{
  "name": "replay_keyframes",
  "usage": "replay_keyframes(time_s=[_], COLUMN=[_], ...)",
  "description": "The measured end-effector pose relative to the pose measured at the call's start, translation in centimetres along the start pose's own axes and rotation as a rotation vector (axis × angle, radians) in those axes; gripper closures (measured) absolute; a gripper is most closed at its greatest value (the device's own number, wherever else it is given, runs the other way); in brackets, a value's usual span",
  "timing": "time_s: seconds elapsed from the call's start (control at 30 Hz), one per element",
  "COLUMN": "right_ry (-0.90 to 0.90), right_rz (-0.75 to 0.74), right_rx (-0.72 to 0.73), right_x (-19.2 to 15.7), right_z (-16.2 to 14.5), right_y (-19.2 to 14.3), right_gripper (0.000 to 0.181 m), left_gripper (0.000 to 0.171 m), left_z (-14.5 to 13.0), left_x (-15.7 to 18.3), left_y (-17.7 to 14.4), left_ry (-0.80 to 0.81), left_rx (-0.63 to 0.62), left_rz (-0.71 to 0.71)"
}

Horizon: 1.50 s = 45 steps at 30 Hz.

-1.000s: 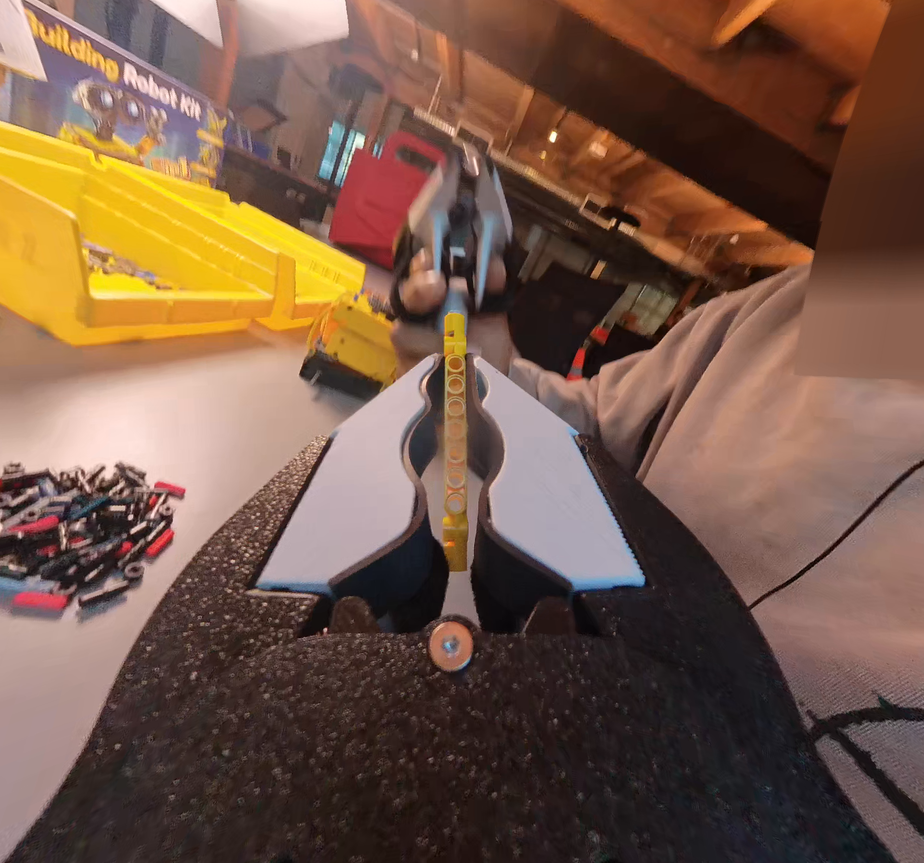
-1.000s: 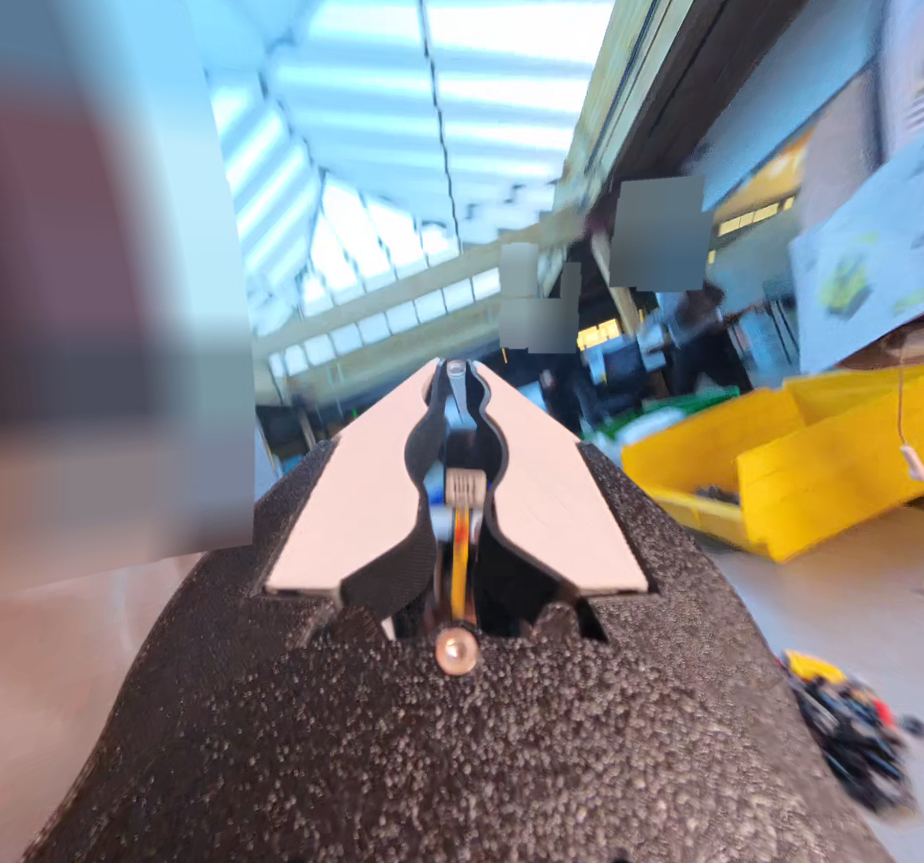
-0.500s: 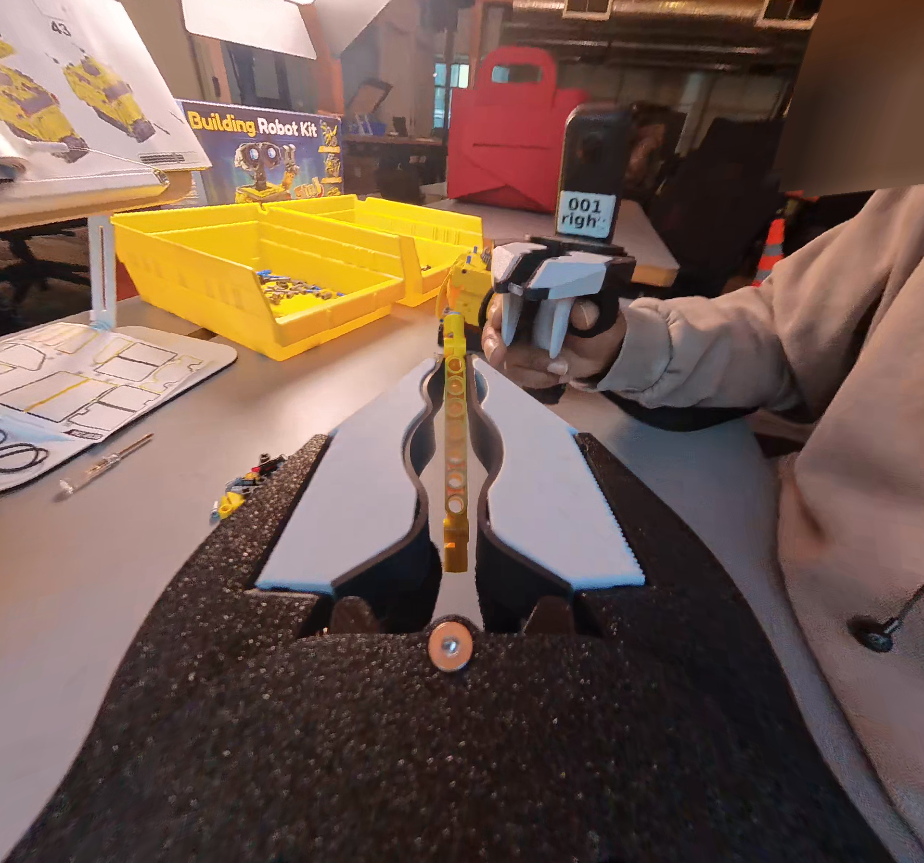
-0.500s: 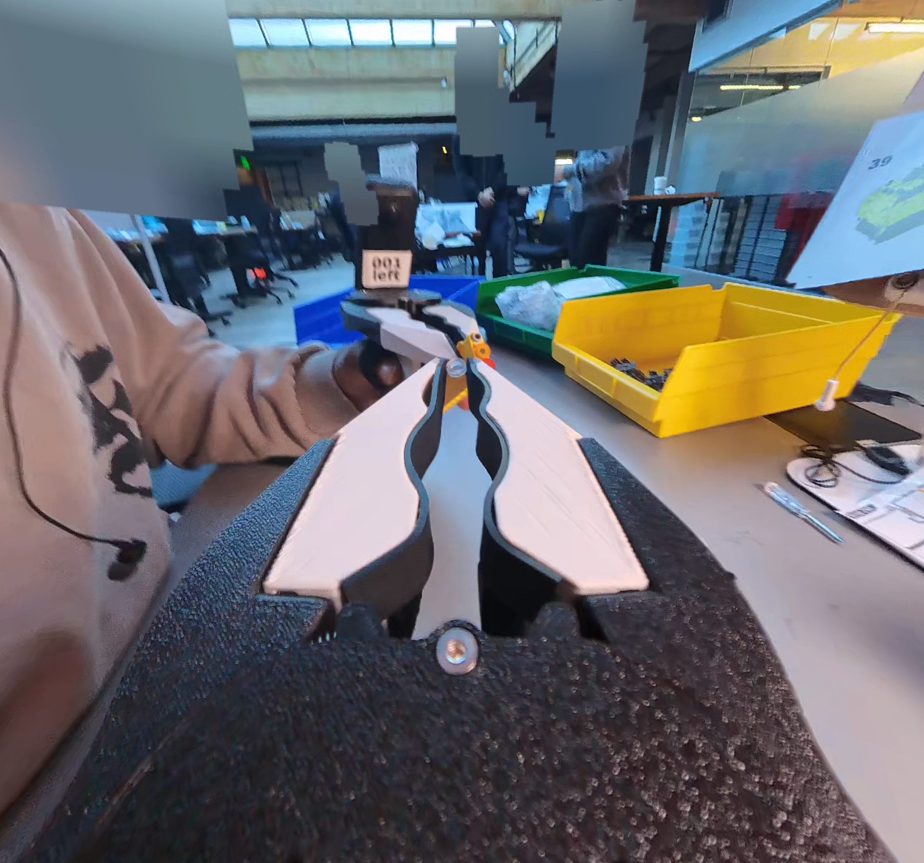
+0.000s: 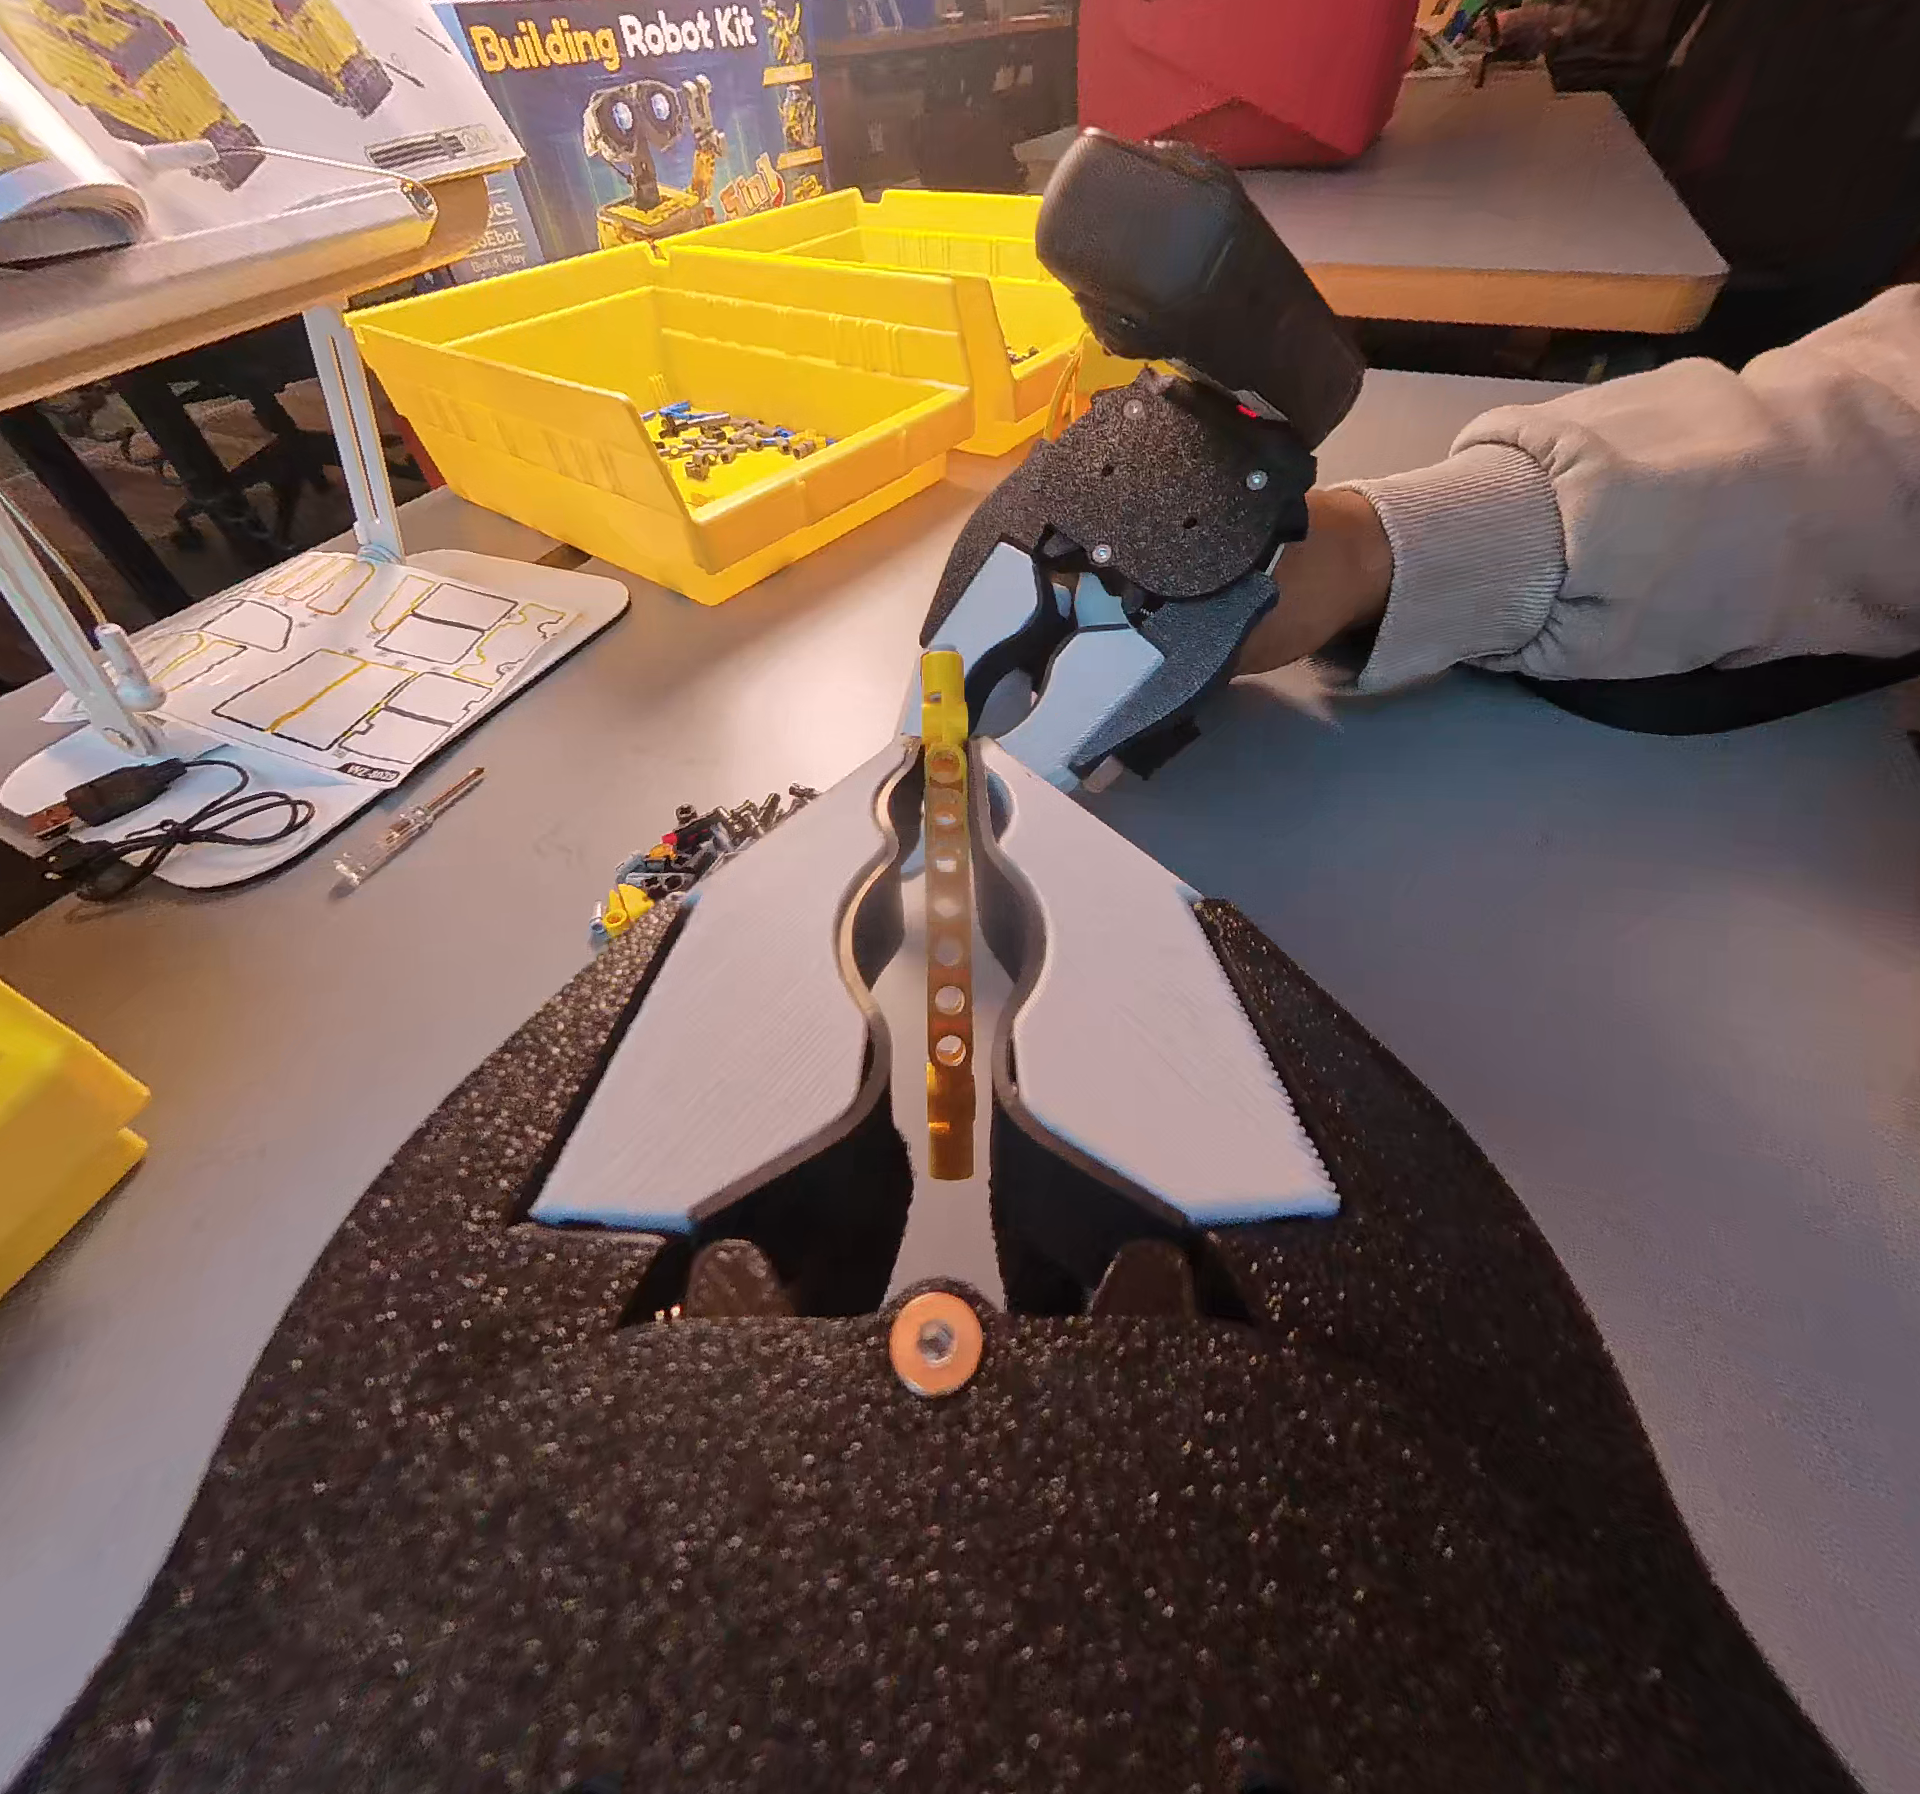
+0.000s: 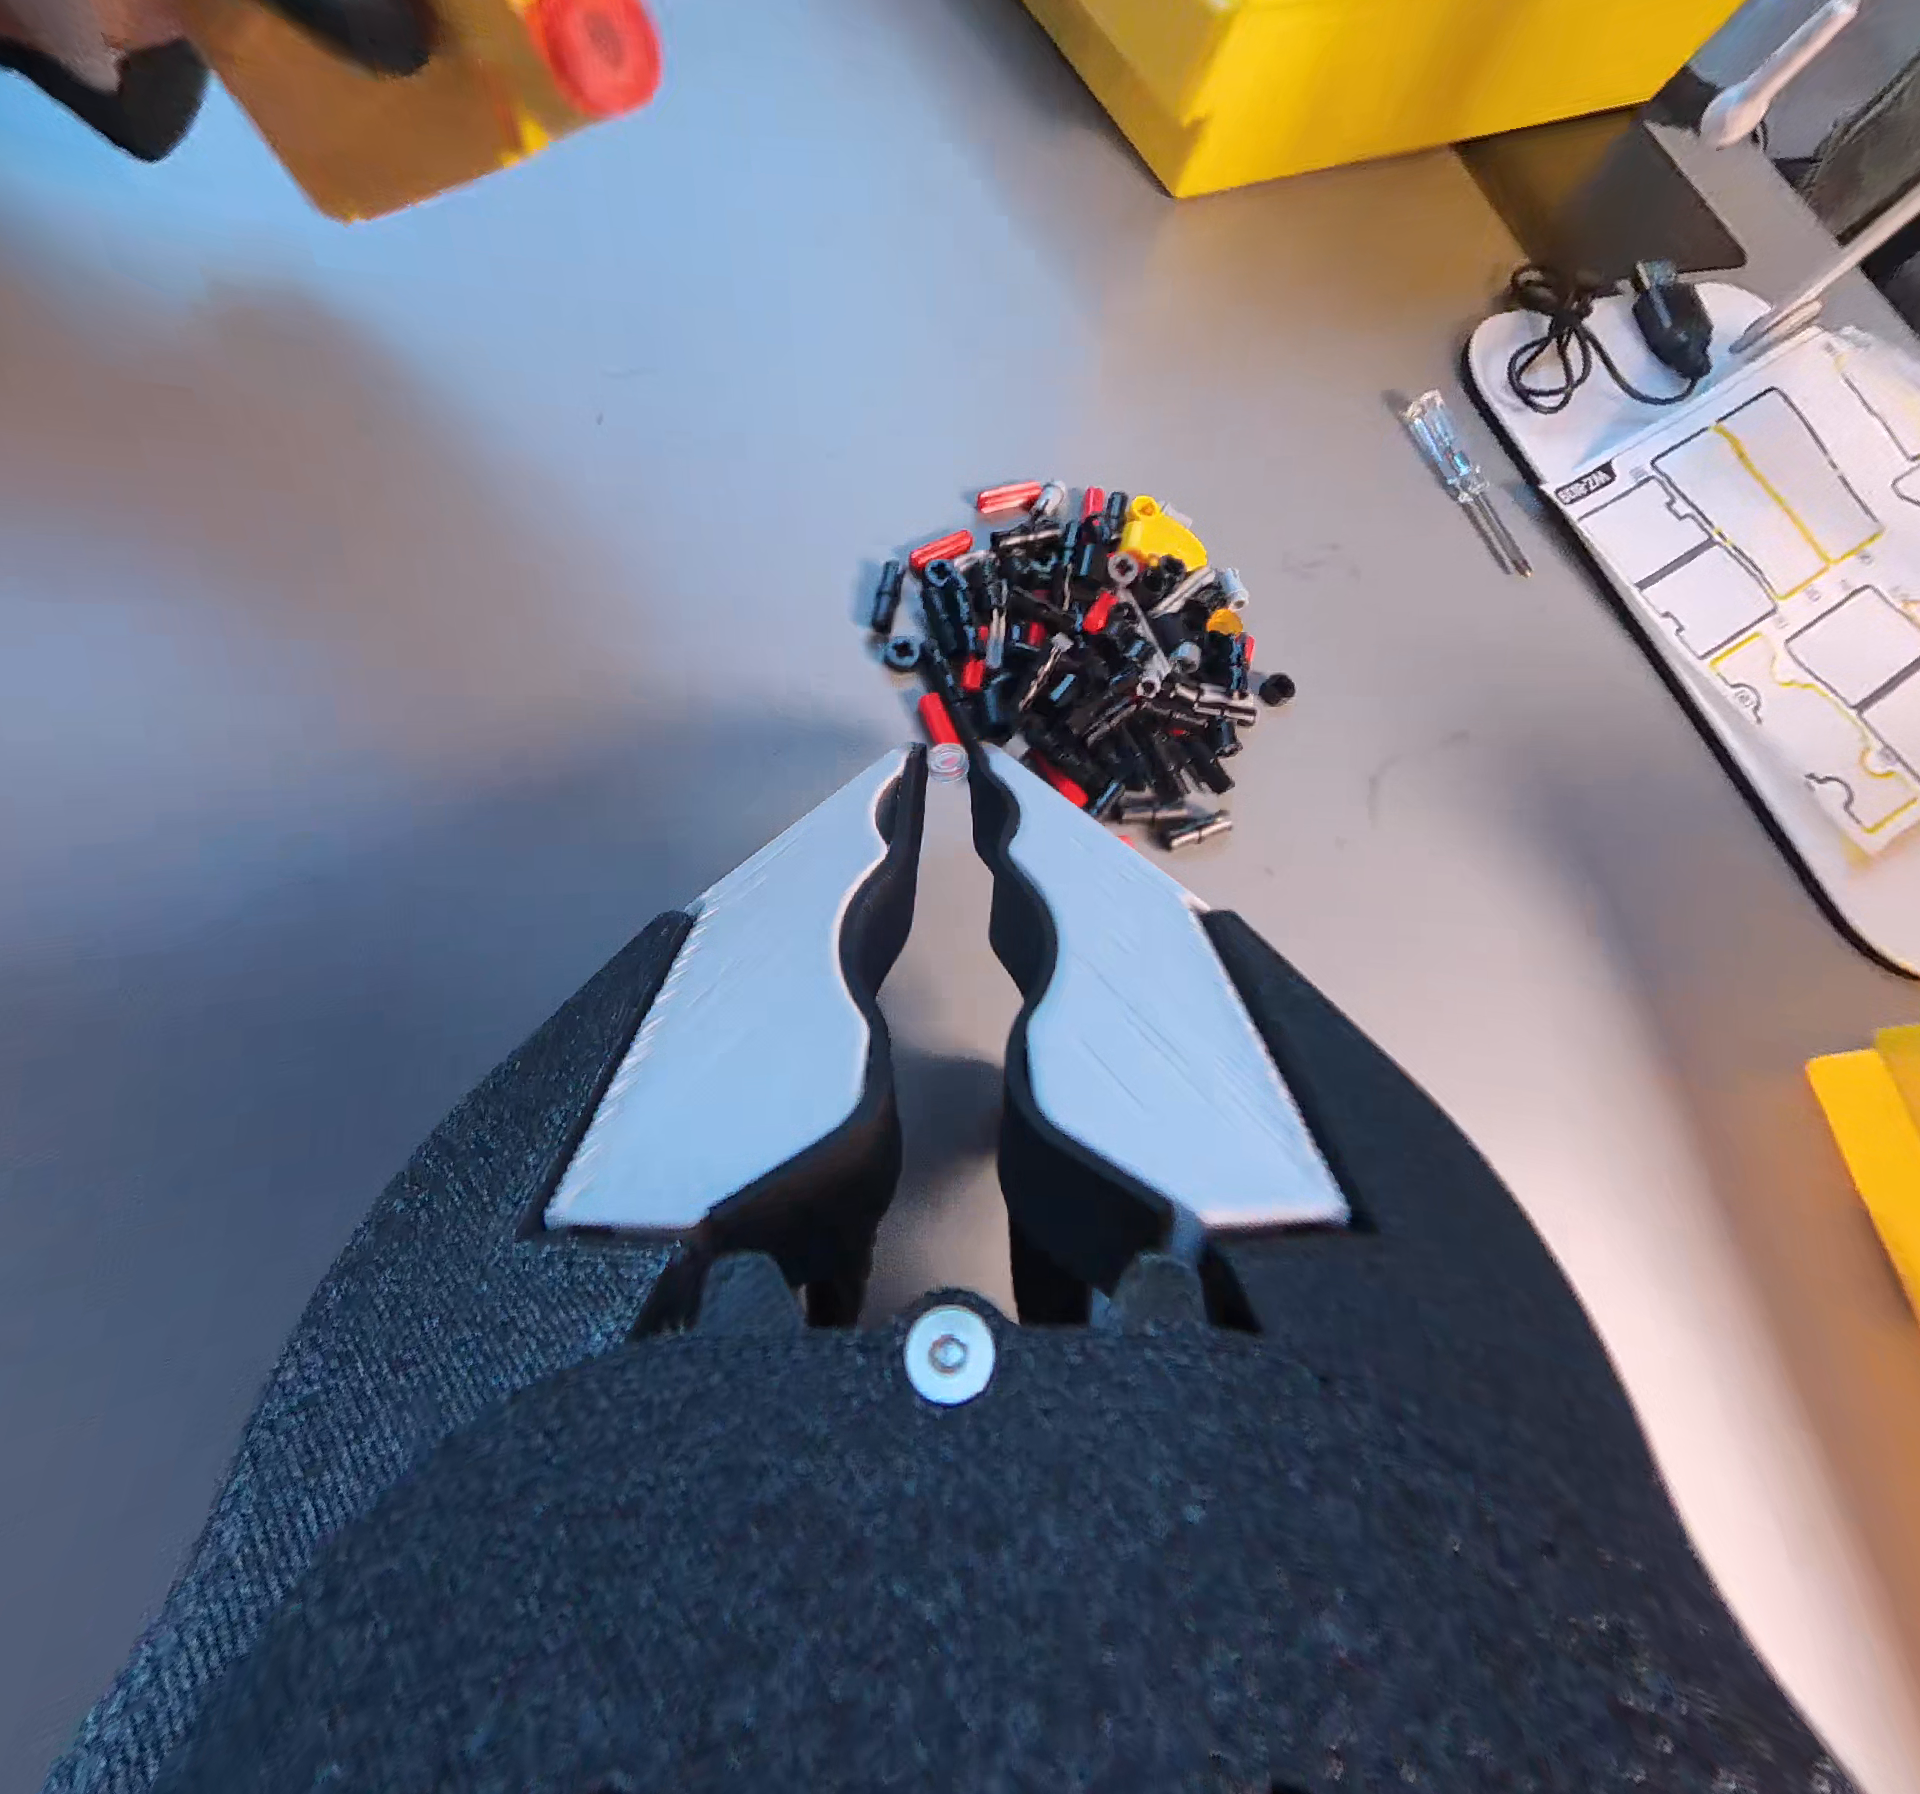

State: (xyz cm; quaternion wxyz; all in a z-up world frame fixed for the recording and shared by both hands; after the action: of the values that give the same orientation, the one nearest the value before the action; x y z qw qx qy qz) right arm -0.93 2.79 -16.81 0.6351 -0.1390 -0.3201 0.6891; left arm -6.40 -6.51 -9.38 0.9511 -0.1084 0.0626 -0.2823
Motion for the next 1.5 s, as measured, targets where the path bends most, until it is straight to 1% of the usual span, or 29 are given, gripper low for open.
replay_keyframes(time_s=[0.07,0.2,0.27,0.33,0.4,0.5,0.53,0.63,0.73,0.87,0.93,1.17,1.27,1.4,1.5], right_ry=[0.014,0.001,-0.010,-0.025,-0.004,0.058,0.072,0.069,0.045,0.040,0.037,-0.006,-0.004,0.006,0.000], right_rz=[-0.009,-0.047,-0.066,-0.063,0.034,0.294,0.355,0.423,0.428,0.424,0.424,0.420,0.457,0.479,0.467], right_rx=[-0.012,-0.041,-0.013,0.077,0.239,0.459,0.512,0.601,0.619,0.617,0.614,0.580,0.569,0.587,0.618], right_x=[0.5,1.2,1.4,1.4,0.4,-2.1,-2.8,-3.9,-4.4,-4.3,-4.4,-4.5,-4.8,-5.1,-5.1], right_z=[0.2,-0.2,0.0,1.3,3.3,6.0,6.6,7.7,8.0,7.8,7.7,7.4,7.3,7.5,7.9], right_y=[0.6,0.9,0.4,-0.8,-2.7,-5.9,-6.8,-8.5,-9.0,-8.9,-8.9,-8.7,-8.9,-9.1,-9.7], right_gripper=[0.174,0.163,0.157,0.151,0.151,0.153,0.155,0.160,0.164,0.173,0.175,0.176,0.176,0.177,0.177], left_gripper=[0.165,0.165,0.165,0.165,0.165,0.165,0.165,0.165,0.165,0.165,0.165,0.165,0.165,0.165,0.165], left_z=[-0.2,-0.3,-0.4,-0.3,0.0,0.7,1.0,1.3,1.3,1.1,1.0,0.7,0.5,0.9,1.4], left_x=[-0.3,-0.4,-0.4,-0.3,0.1,1.4,1.8,2.7,3.1,3.4,3.4,3.6,4.0,4.2,4.4], left_y=[0.0,-0.1,0.0,0.0,-0.1,-0.3,-0.4,-0.5,-0.4,-0.2,-0.2,-0.1,0.0,-0.2,-0.6], left_ry=[0.002,-0.013,-0.012,-0.005,0.012,0.038,0.042,0.040,0.037,0.034,0.033,0.047,0.051,0.058,0.039], left_rx=[-0.016,-0.016,-0.018,-0.014,0.007,0.066,0.091,0.122,0.131,0.121,0.114,0.082,0.074,0.102,0.133], left_rz=[0.016,0.018,0.017,0.014,-0.011,-0.091,-0.121,-0.181,-0.213,-0.227,-0.229,-0.240,-0.261,-0.271,-0.309])
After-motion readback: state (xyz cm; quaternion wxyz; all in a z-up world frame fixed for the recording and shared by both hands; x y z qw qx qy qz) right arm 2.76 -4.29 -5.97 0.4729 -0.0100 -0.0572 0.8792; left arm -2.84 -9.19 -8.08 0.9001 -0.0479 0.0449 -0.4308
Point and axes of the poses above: each gripper's, where its closed fingertips meet, y out along the fingers, z out of its top, x = y × z across the jaws, the point moved 4 cm from there along -y, back along the fingers, and after that the axes turned 2 degrees about -x, right-handed, at the moved point
